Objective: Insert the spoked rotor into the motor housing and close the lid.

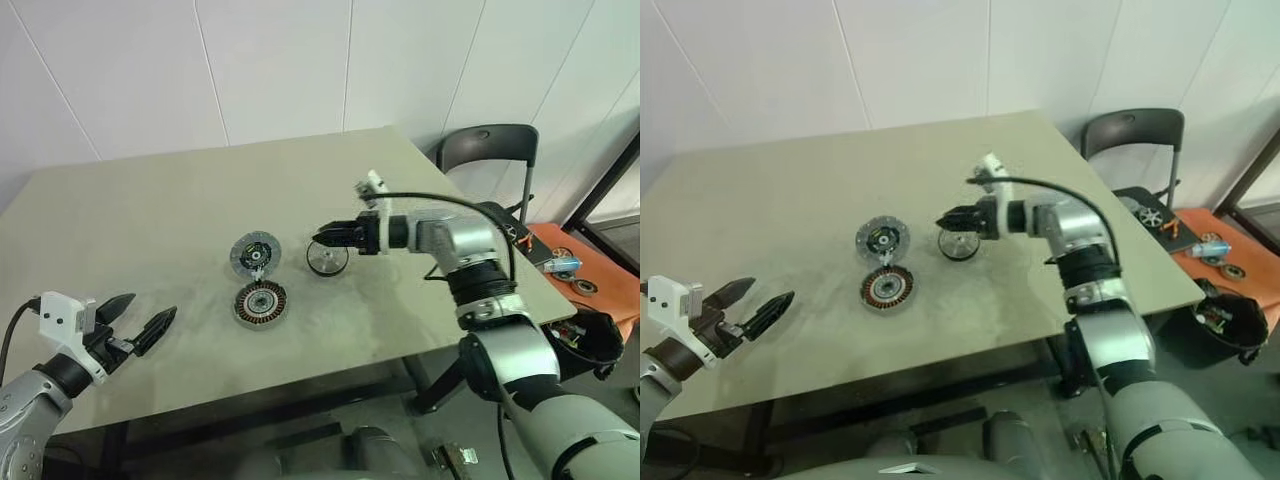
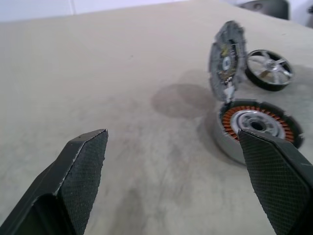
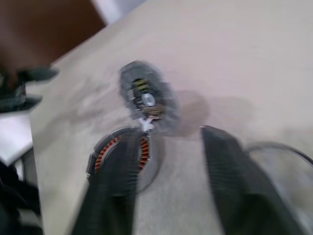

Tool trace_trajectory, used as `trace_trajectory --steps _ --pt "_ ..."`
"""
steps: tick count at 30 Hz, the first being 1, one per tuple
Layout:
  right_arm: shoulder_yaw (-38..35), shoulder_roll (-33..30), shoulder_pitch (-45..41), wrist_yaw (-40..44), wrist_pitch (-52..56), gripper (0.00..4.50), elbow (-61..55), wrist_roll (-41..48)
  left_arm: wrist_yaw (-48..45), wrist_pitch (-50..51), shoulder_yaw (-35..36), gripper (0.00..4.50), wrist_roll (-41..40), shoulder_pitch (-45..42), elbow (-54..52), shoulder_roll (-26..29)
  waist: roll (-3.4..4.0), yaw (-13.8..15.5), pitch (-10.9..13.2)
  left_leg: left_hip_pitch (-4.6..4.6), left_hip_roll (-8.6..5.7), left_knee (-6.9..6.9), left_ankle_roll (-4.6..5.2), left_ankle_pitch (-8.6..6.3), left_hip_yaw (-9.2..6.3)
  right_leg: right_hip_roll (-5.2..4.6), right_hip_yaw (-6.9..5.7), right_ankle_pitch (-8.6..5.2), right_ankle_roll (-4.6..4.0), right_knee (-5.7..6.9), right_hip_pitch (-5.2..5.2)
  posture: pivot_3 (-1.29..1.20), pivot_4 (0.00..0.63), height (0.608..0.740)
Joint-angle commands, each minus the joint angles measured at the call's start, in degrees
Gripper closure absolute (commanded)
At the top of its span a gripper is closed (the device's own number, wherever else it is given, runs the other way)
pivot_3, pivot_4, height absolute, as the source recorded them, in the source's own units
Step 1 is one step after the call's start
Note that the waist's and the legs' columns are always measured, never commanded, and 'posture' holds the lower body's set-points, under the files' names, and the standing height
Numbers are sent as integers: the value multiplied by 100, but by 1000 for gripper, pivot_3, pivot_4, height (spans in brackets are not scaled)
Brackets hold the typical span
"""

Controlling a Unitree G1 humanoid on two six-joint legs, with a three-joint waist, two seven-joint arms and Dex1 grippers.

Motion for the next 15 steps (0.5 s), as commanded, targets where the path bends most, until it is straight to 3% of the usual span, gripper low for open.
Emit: trace_trajectory --steps 1,4,8,15 --pt "-639 -98 -240 -541 653 1062 423 382 -165 -471 -40 0 27 -97 69 -82 1 9 0 0 0 0 0 0 0 0 0 0 0 0 0 0 0 740" --pt "-928 -99 -287 -906 905 19 850 492 -232 -807 -117 0 168 -91 193 -132 1 7 0 -4 -1 2 0 0 3 -2 1 0 0 -4 0 0 0 740" --pt "-1522 -61 -608 -1721 1073 19 2039 630 -405 -1107 -280 0 362 74 285 -139 6 1 4 -5 -1 1 0 0 6 -2 2 1 0 -7 0 0 0 740" --pt "-2147 75 -965 -2303 990 19 3141 844 -451 -1296 -339 0 391 242 229 -147 10 3 7 -7 0 0 4 -2 7 -1 3 1 1 -11 0 0 0 740"
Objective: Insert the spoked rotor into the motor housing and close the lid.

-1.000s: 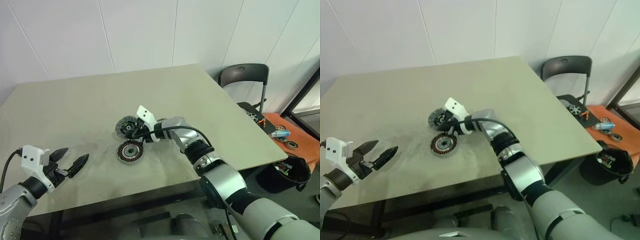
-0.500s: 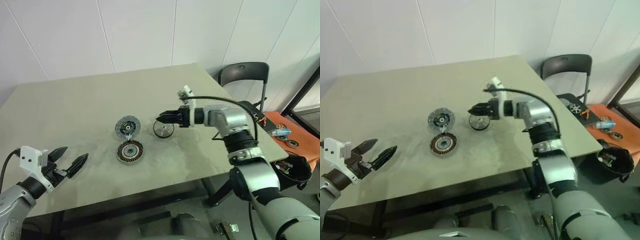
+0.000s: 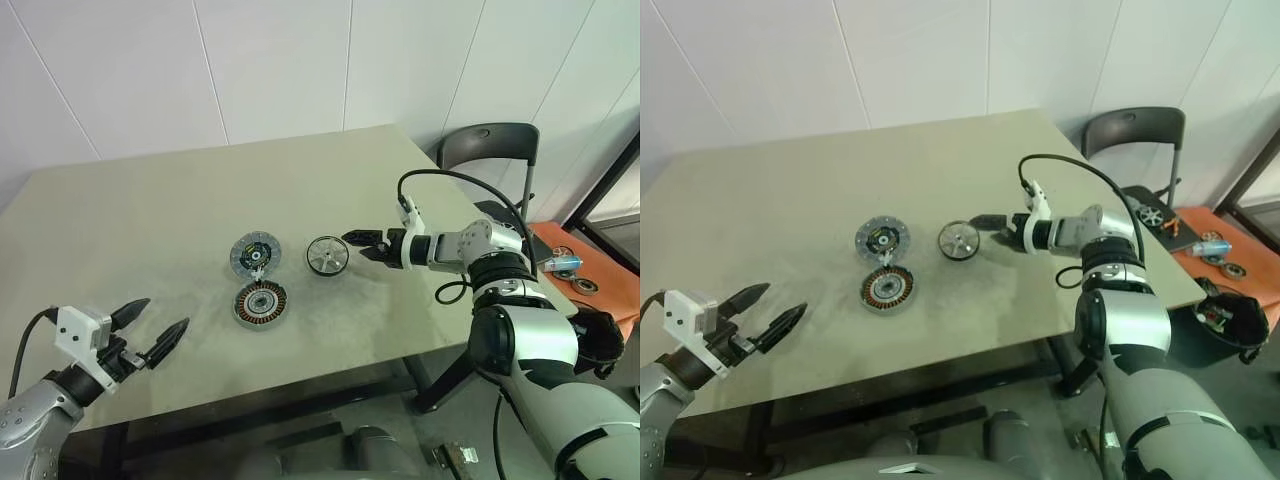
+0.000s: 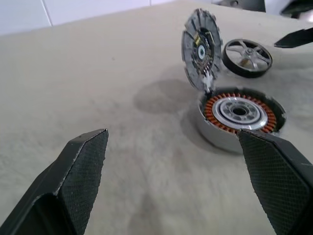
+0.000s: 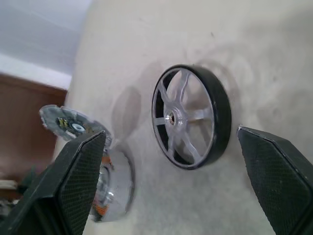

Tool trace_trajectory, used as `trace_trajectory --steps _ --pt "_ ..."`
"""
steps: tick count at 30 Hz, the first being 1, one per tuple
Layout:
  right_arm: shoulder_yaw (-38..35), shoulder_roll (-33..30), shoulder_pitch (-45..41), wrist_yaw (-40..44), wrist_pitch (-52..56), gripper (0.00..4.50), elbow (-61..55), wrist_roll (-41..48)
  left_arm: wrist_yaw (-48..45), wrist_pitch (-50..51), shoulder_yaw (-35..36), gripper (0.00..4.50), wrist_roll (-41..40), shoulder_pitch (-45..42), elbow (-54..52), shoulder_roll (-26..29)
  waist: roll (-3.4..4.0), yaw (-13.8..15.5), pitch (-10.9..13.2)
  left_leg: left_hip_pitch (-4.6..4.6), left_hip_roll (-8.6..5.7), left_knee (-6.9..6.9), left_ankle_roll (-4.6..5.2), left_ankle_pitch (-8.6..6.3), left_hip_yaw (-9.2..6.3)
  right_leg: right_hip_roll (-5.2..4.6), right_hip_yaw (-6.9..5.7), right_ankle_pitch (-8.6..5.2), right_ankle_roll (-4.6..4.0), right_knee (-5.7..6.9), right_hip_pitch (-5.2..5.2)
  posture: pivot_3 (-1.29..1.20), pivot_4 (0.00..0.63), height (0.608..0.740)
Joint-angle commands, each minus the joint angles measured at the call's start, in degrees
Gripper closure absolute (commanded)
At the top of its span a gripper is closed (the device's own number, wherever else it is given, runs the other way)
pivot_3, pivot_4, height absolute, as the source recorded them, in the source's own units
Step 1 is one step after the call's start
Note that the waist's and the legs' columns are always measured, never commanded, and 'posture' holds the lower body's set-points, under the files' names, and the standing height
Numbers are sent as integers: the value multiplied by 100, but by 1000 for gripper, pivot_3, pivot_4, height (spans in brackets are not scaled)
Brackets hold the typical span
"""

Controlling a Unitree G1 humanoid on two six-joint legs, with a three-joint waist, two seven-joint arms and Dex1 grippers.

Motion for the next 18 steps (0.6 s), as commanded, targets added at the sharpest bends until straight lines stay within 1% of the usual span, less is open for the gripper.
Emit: trace_trajectory --steps 1,4,7,12,18 --pt "-262 52 -262 -219 -219 19 224 160 -4 -122 69 0 -58 11 -162 34 1 -2 0 0 0 0 0 0 0 0 0 0 0 0 0 0 0 740" --pt "-324 101 -234 -335 -321 19 360 150 -11 -100 63 0 -75 42 -231 59 1 2 1 -1 0 1 0 0 0 0 0 0 1 -3 1 0 0 740" --pt "-141 183 -175 -329 -412 19 322 4 35 75 70 0 -200 49 -382 91 2 -2 1 -2 0 0 1 0 0 0 0 0 1 -5 2 0 0 740" --pt "-131 295 -131 -545 -549 19 295 -44 101 156 23 0 -183 40 -534 108 4 -9 2 0 1 0 1 0 0 1 0 0 1 -2 2 0 0 740" --pt "-117 424 -85 -573 -425 19 276 -23 175 264 -19 0 -198 -24 -633 122 4 -5 2 -1 1 0 1 0 0 1 0 0 1 -3 2 0 0 740"
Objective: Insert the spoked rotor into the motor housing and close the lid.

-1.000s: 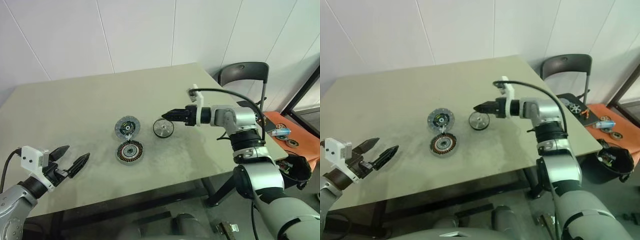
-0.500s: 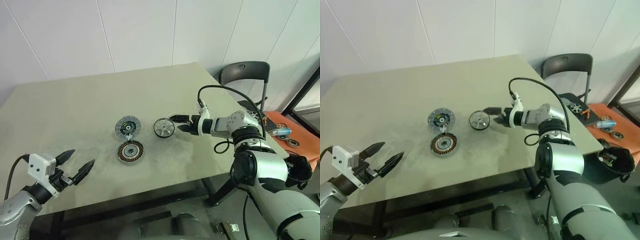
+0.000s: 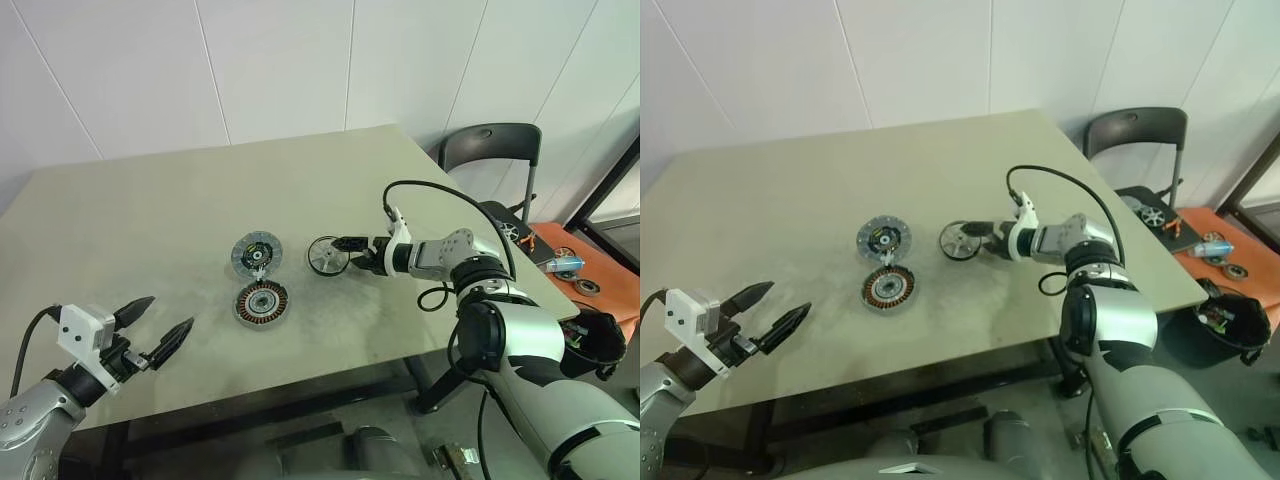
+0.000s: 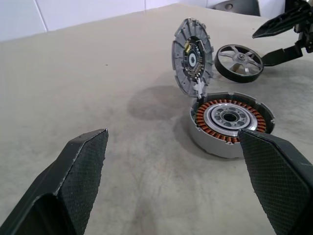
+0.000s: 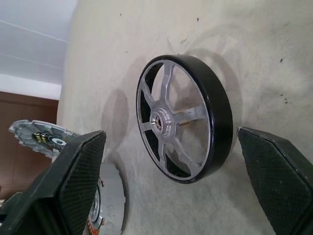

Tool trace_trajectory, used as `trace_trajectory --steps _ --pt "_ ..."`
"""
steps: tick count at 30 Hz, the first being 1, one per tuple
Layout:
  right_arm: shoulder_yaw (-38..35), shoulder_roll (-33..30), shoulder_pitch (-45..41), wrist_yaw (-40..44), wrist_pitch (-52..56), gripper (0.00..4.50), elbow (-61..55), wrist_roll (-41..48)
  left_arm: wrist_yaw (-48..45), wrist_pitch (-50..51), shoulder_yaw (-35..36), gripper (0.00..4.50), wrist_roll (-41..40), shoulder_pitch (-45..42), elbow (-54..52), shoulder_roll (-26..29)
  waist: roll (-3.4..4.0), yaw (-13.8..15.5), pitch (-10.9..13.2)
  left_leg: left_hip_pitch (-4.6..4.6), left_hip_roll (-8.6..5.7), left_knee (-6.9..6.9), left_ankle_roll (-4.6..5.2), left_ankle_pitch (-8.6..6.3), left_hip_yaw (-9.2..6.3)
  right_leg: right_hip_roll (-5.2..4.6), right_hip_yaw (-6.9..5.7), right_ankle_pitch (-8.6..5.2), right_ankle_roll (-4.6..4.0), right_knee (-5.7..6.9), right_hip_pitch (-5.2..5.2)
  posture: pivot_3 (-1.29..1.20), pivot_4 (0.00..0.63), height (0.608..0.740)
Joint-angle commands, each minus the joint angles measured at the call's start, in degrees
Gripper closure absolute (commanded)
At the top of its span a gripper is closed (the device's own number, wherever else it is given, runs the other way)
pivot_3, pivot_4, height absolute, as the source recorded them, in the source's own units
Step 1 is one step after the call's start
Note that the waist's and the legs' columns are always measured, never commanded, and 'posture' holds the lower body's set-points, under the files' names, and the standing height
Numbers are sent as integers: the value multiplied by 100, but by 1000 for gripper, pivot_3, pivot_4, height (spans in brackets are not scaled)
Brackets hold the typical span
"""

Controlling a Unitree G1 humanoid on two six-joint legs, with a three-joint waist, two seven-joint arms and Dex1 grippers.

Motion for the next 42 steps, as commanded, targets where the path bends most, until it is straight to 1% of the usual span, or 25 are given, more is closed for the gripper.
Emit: trace_trajectory --steps 1,4,7,10,11,13,14,16,17,20,23,28,32,35,37,39,42 --pt "-3 82 -49 -14 5 19 -115 46 39 18 -6 0 -93 -78 -238 85 0 0 0 0 0 0 0 0 0 0 0 0 0 0 0 0 0 740" --pt "-87 169 -29 -84 -9 19 -67 102 24 -6 3 0 -70 -76 -211 75 0 -1 0 1 0 0 0 0 0 0 0 0 0 1 0 0 0 740" --pt "-200 242 38 -223 -137 588 10 137 33 -37 11 0 -48 -87 -172 65 0 -10 0 2 0 0 0 0 0 0 0 0 0 1 1 0 0 740" --pt "-481 278 62 -386 -221 1636 87 327 38 -61 18 0 -29 -93 -144 61 0 -7 0 1 0 0 0 0 0 1 0 0 0 1 1 0 0 740" --pt "-580 281 59 -429 -232 2071 111 396 36 -70 21 0 -21 -93 -132 61 0 -7 0 1 0 0 0 0 0 0 0 0 0 0 1 0 0 740" --pt "-705 283 71 -511 -263 2644 141 464 22 -95 36 0 -13 -79 -103 59 0 -6 0 0 0 0 0 0 0 0 0 0 0 0 1 0 0 740" --pt "-732 283 81 -541 -281 3077 146 470 20 -101 39 0 -10 -75 -96 58 0 -6 0 0 0 0 0 0 0 0 0 0 0 0 1 0 0 740" --pt "-813 287 107 -606 -303 3775 159 521 25 -127 24 0 18 -95 -64 58 0 -5 0 0 0 0 0 0 0 0 0 0 0 -1 1 0 0 740" --pt "-850 290 114 -628 -304 4055 161 549 28 -131 16 0 25 -107 -55 59 0 -1 0 1 0 0 0 0 0 0 0 0 0 0 2 0 0 740" --pt "-887 271 128 -618 -234 4111 125 606 38 -130 -6 0 35 -162 -25 71 0 3 0 3 0 2 1 0 -1 0 0 0 0 0 5 0 0 740" --pt "-778 195 113 -401 -1 4111 3 600 31 -135 -19 0 45 -195 0 80 0 1 0 2 0 2 1 0 -1 0 0 0 0 -1 6 0 0 740" --pt "-449 0 126 115 934 4111 -376 619 14 -108 16 0 47 -182 25 101 3 2 1 0 0 -1 5 -3 -1 0 0 0 0 -8 6 0 0 740" --pt "-224 -43 312 344 2008 4111 -1026 840 -10 -163 20 0 44 -189 64 91 3 4 1 1 1 0 9 -5 -1 1 0 0 0 -9 5 0 0 740" --pt "-69 -7 543 400 2815 4111 -1802 1087 -25 -208 15 0 50 -192 99 82 3 10 2 0 1 0 10 -5 -1 2 -1 0 0 -10 5 0 0 740" --pt "-106 57 648 346 3289 4111 -2266 1276 -34 -245 7 0 55 -173 111 73 3 10 2 0 1 0 10 -5 -1 1 -1 0 1 -10 6 0 0 740" --pt "51 154 815 361 3547 4111 -2927 1465 -41 -271 11 0 51 -165 127 74 4 6 2 0 1 1 10 -5 -2 1 -1 0 1 -11 5 0 0 740" --pt "209 332 902 264 3591 4111 -3274 1835 -39 -260 49 0 27 -170 143 97 5 0 2 2 3 0 10 -6 -2 3 -2 0 1 -9 5 0 0 740"
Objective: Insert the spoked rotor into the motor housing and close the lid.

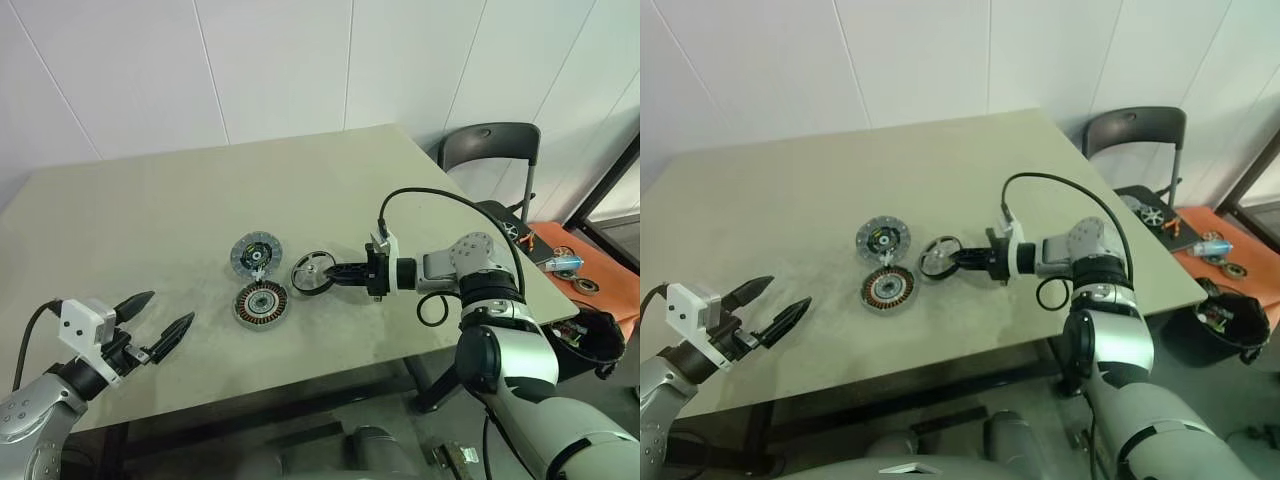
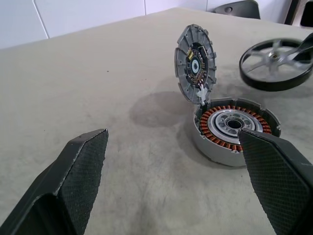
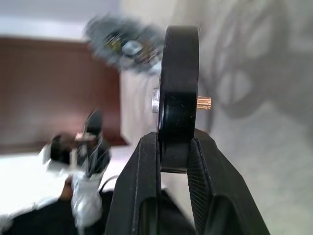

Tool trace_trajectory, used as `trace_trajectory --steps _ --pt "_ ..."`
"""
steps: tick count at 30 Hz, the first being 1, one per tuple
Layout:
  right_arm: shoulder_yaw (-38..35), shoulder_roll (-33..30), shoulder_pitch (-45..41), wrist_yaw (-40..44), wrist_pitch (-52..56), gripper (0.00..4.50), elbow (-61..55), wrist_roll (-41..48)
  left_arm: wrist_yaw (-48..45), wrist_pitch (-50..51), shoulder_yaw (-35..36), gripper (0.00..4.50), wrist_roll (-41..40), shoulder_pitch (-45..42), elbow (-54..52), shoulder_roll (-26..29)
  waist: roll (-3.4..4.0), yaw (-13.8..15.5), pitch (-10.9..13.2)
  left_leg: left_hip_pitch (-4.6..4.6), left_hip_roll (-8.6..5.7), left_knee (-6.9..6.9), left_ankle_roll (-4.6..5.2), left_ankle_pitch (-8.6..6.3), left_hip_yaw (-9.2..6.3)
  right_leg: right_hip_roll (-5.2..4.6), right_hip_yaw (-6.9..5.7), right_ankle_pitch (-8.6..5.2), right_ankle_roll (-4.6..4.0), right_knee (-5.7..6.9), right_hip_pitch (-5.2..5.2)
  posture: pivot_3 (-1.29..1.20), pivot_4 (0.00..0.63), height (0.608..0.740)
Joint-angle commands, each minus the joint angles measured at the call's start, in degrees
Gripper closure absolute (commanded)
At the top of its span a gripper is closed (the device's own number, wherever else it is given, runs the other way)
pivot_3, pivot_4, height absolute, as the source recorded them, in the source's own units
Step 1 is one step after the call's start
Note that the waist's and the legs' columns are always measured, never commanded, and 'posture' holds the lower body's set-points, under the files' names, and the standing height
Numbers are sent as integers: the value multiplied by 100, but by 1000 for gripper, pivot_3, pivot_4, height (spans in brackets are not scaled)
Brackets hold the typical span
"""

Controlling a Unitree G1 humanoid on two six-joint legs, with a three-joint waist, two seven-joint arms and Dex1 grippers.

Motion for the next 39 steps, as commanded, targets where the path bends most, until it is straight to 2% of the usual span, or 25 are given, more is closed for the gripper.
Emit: trace_trajectory --steps 1,11,23,39 --pt "177 261 -13 -57 99 4111 -659 626 -15 -102 118 0 -43 -23 -43 77 0 0 0 0 0 0 0 0 0 1 -1 0 0 0 0 0 0 740" --pt "455 955 -63 -1169 99 4111 -476 1852 9 -73 214 0 -116 89 -142 89 0 8 0 -8 0 -1 0 0 -1 -2 -2 1 1 -12 -1 0 0 740" --pt "-56 1483 -38 -1964 99 4111 -192 1516 -102 -85 277 0 -266 162 -70 120 1 0 1 -8 1 -5 2 -1 -2 -1 -3 1 1 -17 -1 0 0 740" --pt "-148 1675 -150 -1841 -495 4111 245 851 -248 -158 467 0 -328 435 -85 82 5 -14 3 -8 1 -12 3 -2 -2 -2 -4 1 1 -23 -3 0 0 740"
